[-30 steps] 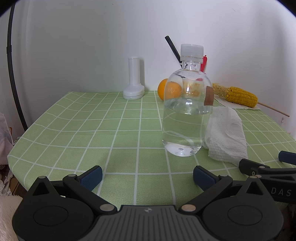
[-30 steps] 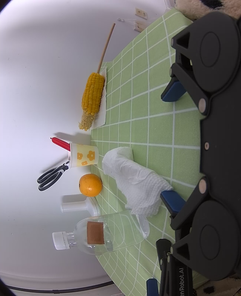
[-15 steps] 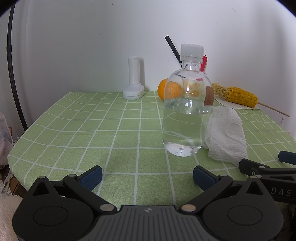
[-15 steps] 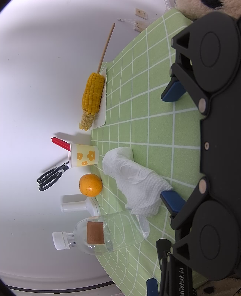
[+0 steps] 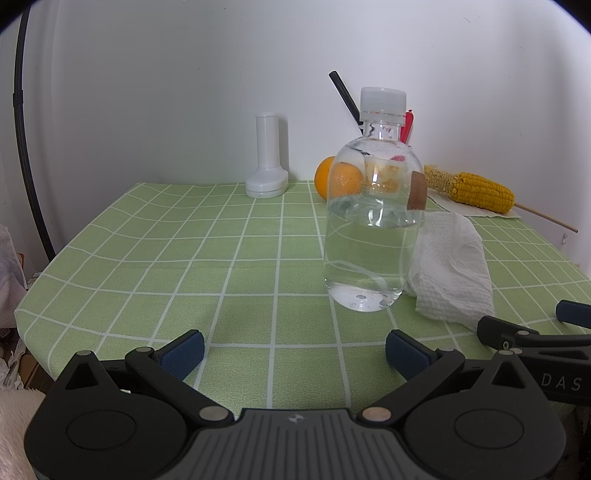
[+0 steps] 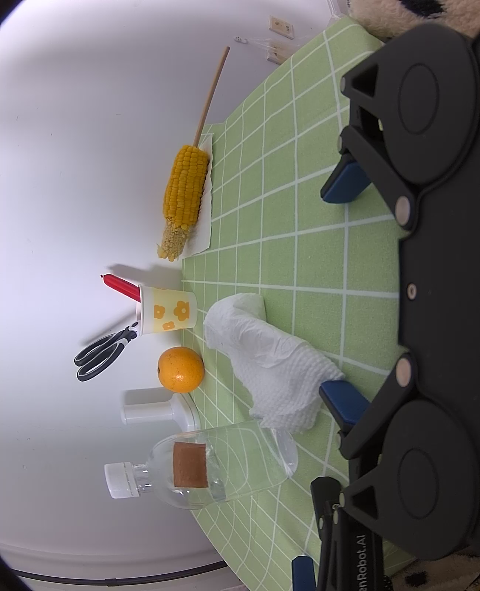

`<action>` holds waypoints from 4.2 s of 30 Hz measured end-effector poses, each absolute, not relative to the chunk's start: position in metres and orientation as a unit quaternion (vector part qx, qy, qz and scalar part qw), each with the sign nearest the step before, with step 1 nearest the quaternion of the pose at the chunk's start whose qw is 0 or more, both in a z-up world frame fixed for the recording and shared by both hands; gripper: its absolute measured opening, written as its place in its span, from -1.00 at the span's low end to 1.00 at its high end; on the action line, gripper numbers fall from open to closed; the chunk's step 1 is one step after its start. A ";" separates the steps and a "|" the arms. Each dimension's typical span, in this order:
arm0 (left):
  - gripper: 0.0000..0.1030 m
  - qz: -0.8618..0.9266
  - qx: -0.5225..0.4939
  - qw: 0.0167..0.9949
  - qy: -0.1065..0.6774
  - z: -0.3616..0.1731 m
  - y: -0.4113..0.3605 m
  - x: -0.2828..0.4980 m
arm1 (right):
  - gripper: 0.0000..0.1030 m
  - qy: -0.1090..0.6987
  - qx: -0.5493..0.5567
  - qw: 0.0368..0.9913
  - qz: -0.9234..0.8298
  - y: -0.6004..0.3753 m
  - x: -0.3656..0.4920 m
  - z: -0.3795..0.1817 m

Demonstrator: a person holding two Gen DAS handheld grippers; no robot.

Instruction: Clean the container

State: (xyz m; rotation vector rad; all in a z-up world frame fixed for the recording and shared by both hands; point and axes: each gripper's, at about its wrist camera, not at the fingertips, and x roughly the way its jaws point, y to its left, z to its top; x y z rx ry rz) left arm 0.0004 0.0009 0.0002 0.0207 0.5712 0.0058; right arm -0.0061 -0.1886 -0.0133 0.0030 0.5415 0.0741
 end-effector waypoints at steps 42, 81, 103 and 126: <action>0.19 -0.074 -0.010 0.968 0.240 0.102 -0.016 0.035 | 0.13 0.344 0.161 0.912 0.152 -0.201 0.069 0.010; -0.41 -0.096 -0.106 0.953 0.267 0.100 0.001 0.038 | -0.82 0.360 0.625 0.617 0.314 -0.230 0.097 -0.007; -0.40 -0.089 -0.121 0.951 0.269 0.098 0.005 0.041 | -0.81 0.424 0.534 0.698 0.221 -0.217 0.102 -0.044; -0.40 -0.097 -0.123 0.949 0.273 0.096 0.010 0.041 | -0.80 0.399 0.672 0.522 0.342 -0.201 0.139 -0.034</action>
